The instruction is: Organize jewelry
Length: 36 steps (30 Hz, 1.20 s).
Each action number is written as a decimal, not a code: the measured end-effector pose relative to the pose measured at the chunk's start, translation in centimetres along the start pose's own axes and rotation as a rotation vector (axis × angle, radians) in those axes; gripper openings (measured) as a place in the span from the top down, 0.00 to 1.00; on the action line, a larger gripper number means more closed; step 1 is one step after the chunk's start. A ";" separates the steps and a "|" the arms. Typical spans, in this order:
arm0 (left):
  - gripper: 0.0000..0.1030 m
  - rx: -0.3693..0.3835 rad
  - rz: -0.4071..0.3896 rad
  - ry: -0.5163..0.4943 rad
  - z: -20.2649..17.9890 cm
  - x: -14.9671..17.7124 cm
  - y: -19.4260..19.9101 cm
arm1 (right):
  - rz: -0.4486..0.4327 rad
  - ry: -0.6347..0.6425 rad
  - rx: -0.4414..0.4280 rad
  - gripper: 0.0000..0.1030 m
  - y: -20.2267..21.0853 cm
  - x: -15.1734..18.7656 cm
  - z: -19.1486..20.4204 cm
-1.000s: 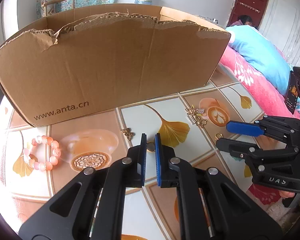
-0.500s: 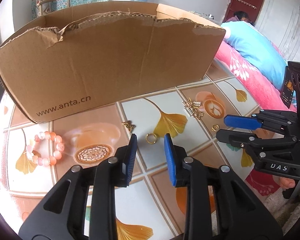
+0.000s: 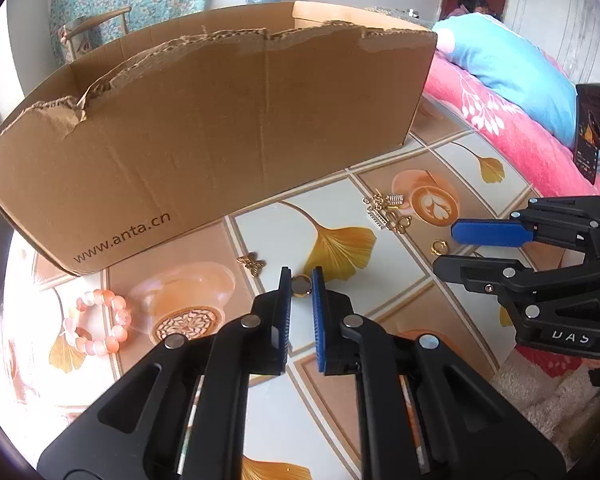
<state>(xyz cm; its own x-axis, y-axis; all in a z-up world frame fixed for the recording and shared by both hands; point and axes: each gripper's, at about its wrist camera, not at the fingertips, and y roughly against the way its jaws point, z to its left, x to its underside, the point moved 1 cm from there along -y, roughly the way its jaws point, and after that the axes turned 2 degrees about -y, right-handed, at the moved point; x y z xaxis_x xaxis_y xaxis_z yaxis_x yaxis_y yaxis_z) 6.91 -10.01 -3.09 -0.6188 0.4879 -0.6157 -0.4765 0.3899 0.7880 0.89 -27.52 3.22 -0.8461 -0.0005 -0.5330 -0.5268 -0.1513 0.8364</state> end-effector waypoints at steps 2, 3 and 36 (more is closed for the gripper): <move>0.91 -0.001 -0.003 0.003 0.0 0.0 0.0 | -0.001 0.004 0.005 0.68 0.0 0.0 0.1; 0.91 -0.001 -0.006 0.005 0.1 0.0 -0.1 | -0.001 0.008 0.010 0.68 0.0 0.0 0.1; 1.00 0.040 -0.088 0.057 1.7 1.0 1.9 | -0.023 0.026 0.023 0.88 1.0 -0.8 0.2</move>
<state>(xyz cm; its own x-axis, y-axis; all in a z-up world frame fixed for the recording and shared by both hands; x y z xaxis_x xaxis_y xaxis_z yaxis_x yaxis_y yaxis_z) 6.48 -7.44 -2.18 -0.6109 0.4052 -0.6802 -0.5058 0.4612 0.7290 1.03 -27.49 4.52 -0.8313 -0.0229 -0.5554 -0.5484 -0.1288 0.8262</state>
